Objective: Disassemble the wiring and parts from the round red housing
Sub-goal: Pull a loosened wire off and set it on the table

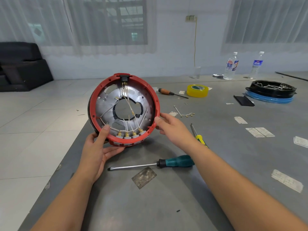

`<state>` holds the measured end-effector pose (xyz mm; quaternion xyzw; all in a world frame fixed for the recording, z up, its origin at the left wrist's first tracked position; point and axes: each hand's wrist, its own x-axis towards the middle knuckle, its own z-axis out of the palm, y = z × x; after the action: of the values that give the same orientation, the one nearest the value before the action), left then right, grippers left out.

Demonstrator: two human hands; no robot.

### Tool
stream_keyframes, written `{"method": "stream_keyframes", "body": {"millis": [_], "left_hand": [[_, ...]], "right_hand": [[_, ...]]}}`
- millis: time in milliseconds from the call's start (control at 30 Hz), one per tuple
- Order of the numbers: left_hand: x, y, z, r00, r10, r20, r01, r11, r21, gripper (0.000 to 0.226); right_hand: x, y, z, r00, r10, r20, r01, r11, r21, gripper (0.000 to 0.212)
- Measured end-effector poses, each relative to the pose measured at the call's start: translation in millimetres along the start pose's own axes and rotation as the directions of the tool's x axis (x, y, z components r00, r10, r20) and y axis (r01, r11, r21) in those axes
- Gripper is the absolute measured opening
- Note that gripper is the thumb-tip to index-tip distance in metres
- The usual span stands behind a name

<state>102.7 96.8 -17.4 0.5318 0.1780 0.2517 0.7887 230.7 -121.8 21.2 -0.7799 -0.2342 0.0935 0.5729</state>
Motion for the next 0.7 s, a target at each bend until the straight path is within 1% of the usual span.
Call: {"method": "stream_keyframes", "body": {"millis": [33,67,100,233,300,400,500,533,700], "left_hand": [[-1.5,0.2,0.1,1.000,0.004,0.004,-0.004,1.000,0.002,0.092],[-2.7,0.6,0.1,1.000,0.007,0.007,-0.007,1.000,0.003,0.094],[-3.5,0.7,-0.1,1.000,0.011,0.009,-0.011,1.000,0.004,0.095],[-5.0,-0.5,-0.9,0.999,0.049,-0.002,-0.049,0.998,0.029,0.096],[-5.3,-0.9,0.9,0.997,0.073,-0.002,-0.073,0.995,0.062,0.098],[-6.4,-1.1,5.6,0.994,0.105,-0.001,-0.105,0.991,0.079,0.099],[-6.2,-3.4,9.5,0.987,0.158,0.037,-0.159,0.987,0.024,0.086],[-6.7,-3.6,11.2,0.983,0.174,0.059,-0.175,0.984,0.023,0.086],[-9.0,-8.7,15.1,0.967,0.198,0.161,-0.227,0.956,0.187,0.104]], "right_hand": [[-2.7,-1.2,4.1,1.000,-0.010,0.023,0.009,1.000,0.015,0.023],[-4.2,-1.2,7.5,0.999,-0.023,0.024,0.022,0.999,0.042,0.016],[-5.2,-0.7,10.2,1.000,-0.024,0.015,0.022,0.997,0.074,0.015],[-6.6,1.5,12.9,0.999,0.033,-0.002,-0.032,0.986,0.162,0.037],[-5.3,2.7,11.4,0.998,0.062,-0.020,-0.057,0.978,0.202,0.036],[-3.8,2.3,10.0,0.993,0.111,-0.036,-0.092,0.936,0.340,0.029],[-4.4,-0.4,11.2,0.990,0.140,-0.034,-0.113,0.901,0.418,0.024],[-5.0,-1.4,12.2,0.988,0.147,-0.040,-0.115,0.894,0.432,0.024],[-9.9,-2.4,19.2,0.983,0.172,-0.062,-0.119,0.859,0.498,0.025]]}}
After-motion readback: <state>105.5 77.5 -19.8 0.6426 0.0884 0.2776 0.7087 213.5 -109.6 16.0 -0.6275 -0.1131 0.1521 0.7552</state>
